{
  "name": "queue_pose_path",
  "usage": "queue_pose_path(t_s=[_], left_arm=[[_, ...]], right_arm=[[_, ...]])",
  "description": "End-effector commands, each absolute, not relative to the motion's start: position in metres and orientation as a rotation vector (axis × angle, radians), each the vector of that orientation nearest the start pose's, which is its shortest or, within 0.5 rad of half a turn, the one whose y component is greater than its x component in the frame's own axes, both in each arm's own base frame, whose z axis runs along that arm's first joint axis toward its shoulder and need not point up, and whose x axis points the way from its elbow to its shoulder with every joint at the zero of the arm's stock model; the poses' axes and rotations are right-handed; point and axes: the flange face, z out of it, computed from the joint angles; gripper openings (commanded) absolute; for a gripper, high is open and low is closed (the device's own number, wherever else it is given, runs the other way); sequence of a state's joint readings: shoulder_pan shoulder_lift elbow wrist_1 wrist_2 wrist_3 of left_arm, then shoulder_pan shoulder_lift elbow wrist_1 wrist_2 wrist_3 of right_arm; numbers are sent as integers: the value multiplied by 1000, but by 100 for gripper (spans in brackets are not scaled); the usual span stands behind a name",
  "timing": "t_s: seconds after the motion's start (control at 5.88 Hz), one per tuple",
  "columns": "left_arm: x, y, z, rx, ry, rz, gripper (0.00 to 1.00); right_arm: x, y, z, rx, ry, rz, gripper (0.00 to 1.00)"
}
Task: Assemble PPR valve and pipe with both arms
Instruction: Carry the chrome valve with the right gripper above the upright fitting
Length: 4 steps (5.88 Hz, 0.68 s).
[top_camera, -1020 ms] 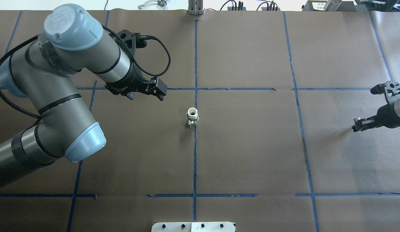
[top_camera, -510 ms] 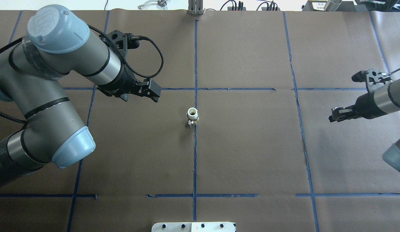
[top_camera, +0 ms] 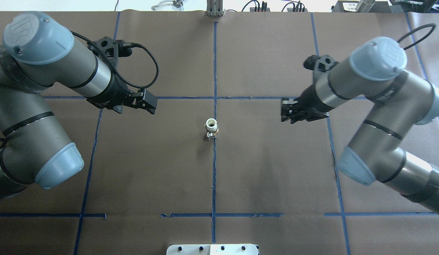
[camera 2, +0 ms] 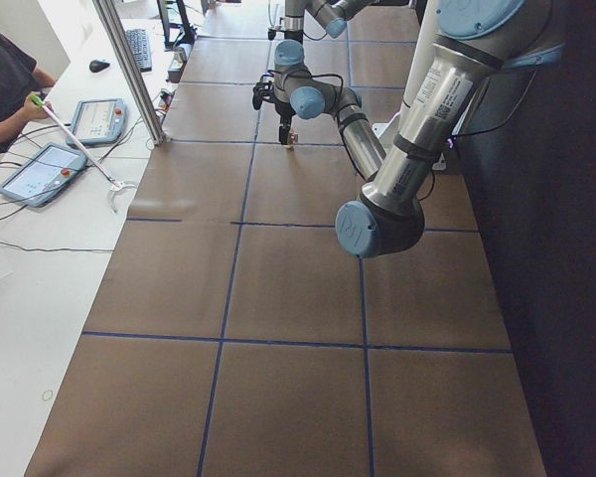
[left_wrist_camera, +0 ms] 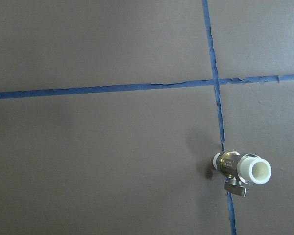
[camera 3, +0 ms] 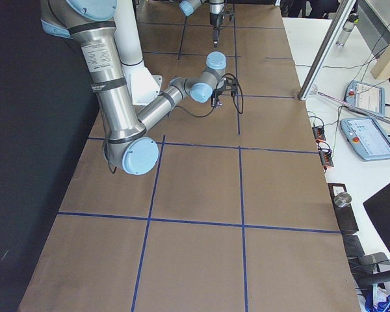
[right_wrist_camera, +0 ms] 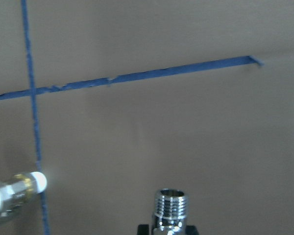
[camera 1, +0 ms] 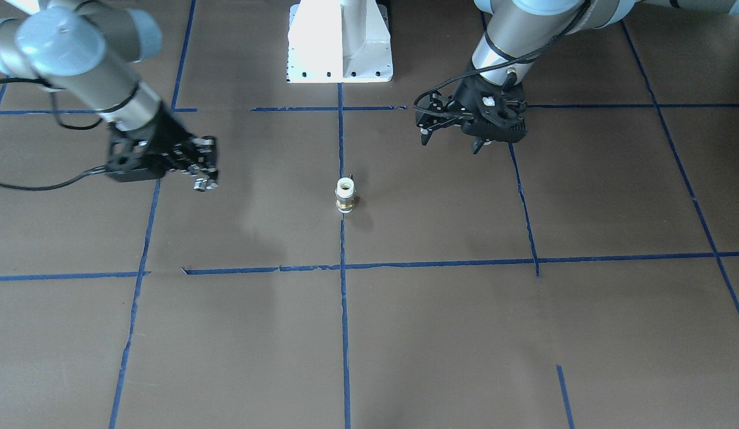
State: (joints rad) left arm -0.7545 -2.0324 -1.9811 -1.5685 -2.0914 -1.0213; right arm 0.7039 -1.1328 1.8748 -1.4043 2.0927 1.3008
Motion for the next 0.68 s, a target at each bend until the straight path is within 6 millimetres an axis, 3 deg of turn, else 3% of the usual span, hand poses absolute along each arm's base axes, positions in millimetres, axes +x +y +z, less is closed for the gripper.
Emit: queue_pose_path(t_s=[0.0,0.17,0.34,0.51], left_arm=[[332,-456,270,135,910,55,100],[328,-454,284,139,907,63,100],[327,-452,292,135,903,62,100],[326,-451,295,132,899,61,100]], right_arm=[[-483,-428,151,-54,-973,297,0],[-526,-429,125,-62,-953,366,0],[-560,-446,112,-82,-916,414,0],[-570,-452,108,-89,-904,426,0]])
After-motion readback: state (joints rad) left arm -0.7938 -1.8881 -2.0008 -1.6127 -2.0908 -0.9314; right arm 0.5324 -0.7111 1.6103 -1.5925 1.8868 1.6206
